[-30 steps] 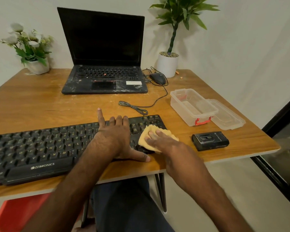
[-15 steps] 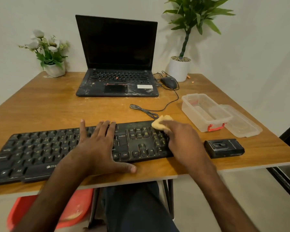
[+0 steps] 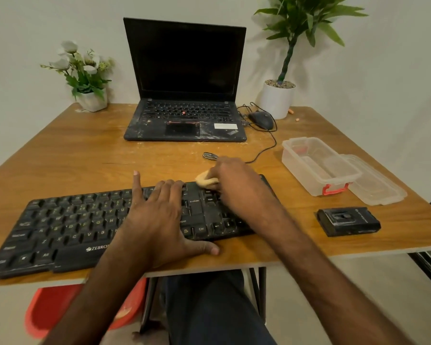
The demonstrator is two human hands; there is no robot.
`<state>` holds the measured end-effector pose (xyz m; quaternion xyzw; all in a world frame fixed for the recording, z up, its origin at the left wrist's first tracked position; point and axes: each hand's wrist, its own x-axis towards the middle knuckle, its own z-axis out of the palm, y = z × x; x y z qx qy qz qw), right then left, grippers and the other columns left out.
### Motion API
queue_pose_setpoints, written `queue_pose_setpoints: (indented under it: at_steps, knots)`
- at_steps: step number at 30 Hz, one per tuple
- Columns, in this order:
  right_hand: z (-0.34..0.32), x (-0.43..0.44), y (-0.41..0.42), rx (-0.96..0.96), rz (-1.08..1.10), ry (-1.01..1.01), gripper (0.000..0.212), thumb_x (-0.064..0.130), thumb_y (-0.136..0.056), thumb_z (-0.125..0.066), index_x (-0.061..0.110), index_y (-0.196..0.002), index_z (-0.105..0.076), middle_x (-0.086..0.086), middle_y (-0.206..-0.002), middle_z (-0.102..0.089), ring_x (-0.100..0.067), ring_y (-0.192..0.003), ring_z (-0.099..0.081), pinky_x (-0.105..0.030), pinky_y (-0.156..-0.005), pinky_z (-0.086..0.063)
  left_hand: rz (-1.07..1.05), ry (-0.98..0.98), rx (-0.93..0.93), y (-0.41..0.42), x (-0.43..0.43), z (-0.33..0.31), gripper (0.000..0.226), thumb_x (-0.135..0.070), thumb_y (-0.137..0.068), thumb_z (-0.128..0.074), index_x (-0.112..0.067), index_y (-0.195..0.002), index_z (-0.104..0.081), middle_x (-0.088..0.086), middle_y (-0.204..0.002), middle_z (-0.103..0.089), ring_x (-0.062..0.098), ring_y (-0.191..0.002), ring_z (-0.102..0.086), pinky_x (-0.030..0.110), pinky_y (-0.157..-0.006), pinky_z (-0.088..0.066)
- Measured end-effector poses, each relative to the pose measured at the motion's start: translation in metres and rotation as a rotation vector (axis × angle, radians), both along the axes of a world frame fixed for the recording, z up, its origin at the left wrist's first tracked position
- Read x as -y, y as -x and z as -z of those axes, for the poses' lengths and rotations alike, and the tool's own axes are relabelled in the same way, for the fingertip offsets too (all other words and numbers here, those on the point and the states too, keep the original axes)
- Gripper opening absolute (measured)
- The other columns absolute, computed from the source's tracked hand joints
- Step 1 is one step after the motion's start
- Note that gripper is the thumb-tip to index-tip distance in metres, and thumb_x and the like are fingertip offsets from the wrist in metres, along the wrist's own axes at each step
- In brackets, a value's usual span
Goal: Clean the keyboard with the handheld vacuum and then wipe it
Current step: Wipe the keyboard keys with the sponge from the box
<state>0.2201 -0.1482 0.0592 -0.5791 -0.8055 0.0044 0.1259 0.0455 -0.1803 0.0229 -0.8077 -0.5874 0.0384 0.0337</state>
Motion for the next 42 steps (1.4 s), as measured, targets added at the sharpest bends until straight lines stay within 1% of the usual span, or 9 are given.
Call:
queue_pose_setpoints:
  at_steps: [3, 6, 9, 12, 19, 25, 32, 38, 42]
  knots:
    - [-0.001, -0.001, -0.023, -0.052, 0.208, -0.024, 0.026, 0.015, -0.093, -0.062, 0.019, -0.118, -0.069, -0.001, -0.109, -0.060, -0.013, -0.093, -0.052, -0.031, -0.077, -0.045, -0.001, 0.017, 0.002, 0.000, 0.000, 0.002, 0.153, -0.112, -0.042, -0.008, -0.009, -0.156, 0.000, 0.006, -0.165, -0.014, 0.020, -0.153, -0.013, 0.067, -0.115, 0.016]
    - [0.004, 0.006, 0.011, -0.035, 0.058, -0.058, 0.030, 0.011, -0.091, -0.063, 0.016, -0.120, -0.066, -0.002, -0.115, -0.056, -0.017, -0.106, -0.050, -0.030, -0.088, -0.043, 0.009, 0.015, -0.009, 0.001, -0.002, 0.002, 0.154, -0.112, -0.042, -0.009, -0.009, -0.156, 0.001, 0.007, -0.166, -0.013, 0.022, -0.153, -0.012, 0.068, -0.115, 0.015]
    - [0.008, 0.012, 0.029, -0.014, -0.148, -0.025, 0.037, 0.004, -0.089, -0.062, 0.015, -0.124, -0.064, -0.002, -0.115, -0.054, -0.019, -0.109, -0.047, -0.030, -0.088, -0.039, 0.009, 0.014, -0.011, 0.002, -0.001, 0.002, 0.153, -0.111, -0.043, -0.008, -0.008, -0.156, 0.004, 0.007, -0.166, -0.012, 0.022, -0.154, -0.011, 0.068, -0.115, 0.013]
    - [0.006, 0.009, 0.001, -0.071, -0.135, -0.002, 0.038, 0.003, -0.089, -0.064, 0.019, -0.123, -0.067, 0.003, -0.111, -0.058, -0.017, -0.110, -0.049, -0.026, -0.088, -0.036, 0.003, 0.020, -0.027, 0.001, 0.001, 0.003, 0.150, -0.110, -0.045, -0.004, -0.010, -0.156, 0.008, 0.007, -0.167, -0.009, 0.023, -0.154, -0.010, 0.069, -0.116, 0.010]
    - [0.015, 0.050, -0.014, 0.024, -0.195, 0.010, 0.047, 0.004, -0.091, -0.059, 0.025, -0.133, -0.058, 0.005, -0.129, -0.050, -0.014, -0.121, -0.038, -0.030, -0.102, -0.037, 0.001, -0.003, -0.035, 0.000, 0.000, 0.006, 0.138, -0.106, -0.049, 0.003, -0.021, -0.157, 0.009, 0.010, -0.165, -0.011, 0.025, -0.154, -0.009, 0.069, -0.115, 0.012]
    - [0.000, 0.029, -0.024, -0.029, 0.086, -0.148, 0.044, 0.012, -0.093, -0.057, 0.023, -0.135, -0.055, 0.002, -0.130, -0.049, -0.015, -0.121, -0.040, -0.031, -0.098, -0.042, -0.001, 0.019, -0.098, -0.001, -0.002, 0.000, 0.134, -0.106, -0.052, 0.002, -0.025, -0.157, 0.014, 0.014, -0.165, -0.008, 0.029, -0.153, -0.009, 0.070, -0.114, 0.012]
    - [0.019, 0.055, -0.004, -0.094, -0.094, -0.039, 0.044, 0.006, -0.091, -0.062, 0.022, -0.132, -0.059, 0.005, -0.119, -0.047, -0.012, -0.115, -0.040, -0.028, -0.096, -0.039, -0.005, 0.018, -0.077, -0.001, -0.002, 0.002, 0.131, -0.106, -0.052, 0.002, -0.029, -0.157, 0.016, 0.011, -0.166, -0.007, 0.026, -0.154, -0.006, 0.069, -0.115, 0.013]
    - [0.011, 0.034, -0.030, -0.087, 0.207, -0.122, 0.036, 0.010, -0.092, -0.061, 0.019, -0.127, -0.060, 0.000, -0.125, -0.053, -0.017, -0.115, -0.045, -0.030, -0.091, -0.044, -0.012, 0.050, -0.069, -0.001, 0.000, 0.000, 0.136, -0.105, -0.045, 0.009, -0.028, -0.156, 0.019, 0.012, -0.167, -0.003, 0.027, -0.154, -0.001, 0.069, -0.114, 0.015]
    - [0.010, 0.028, 0.000, -0.096, 0.072, -0.103, 0.038, 0.009, -0.090, -0.063, 0.017, -0.127, -0.061, 0.001, -0.123, -0.053, -0.016, -0.115, -0.045, -0.031, -0.097, -0.044, -0.013, 0.041, -0.077, -0.002, 0.000, 0.001, 0.135, -0.104, -0.045, 0.011, -0.028, -0.156, 0.019, 0.012, -0.167, -0.004, 0.027, -0.155, -0.001, 0.069, -0.114, 0.014]
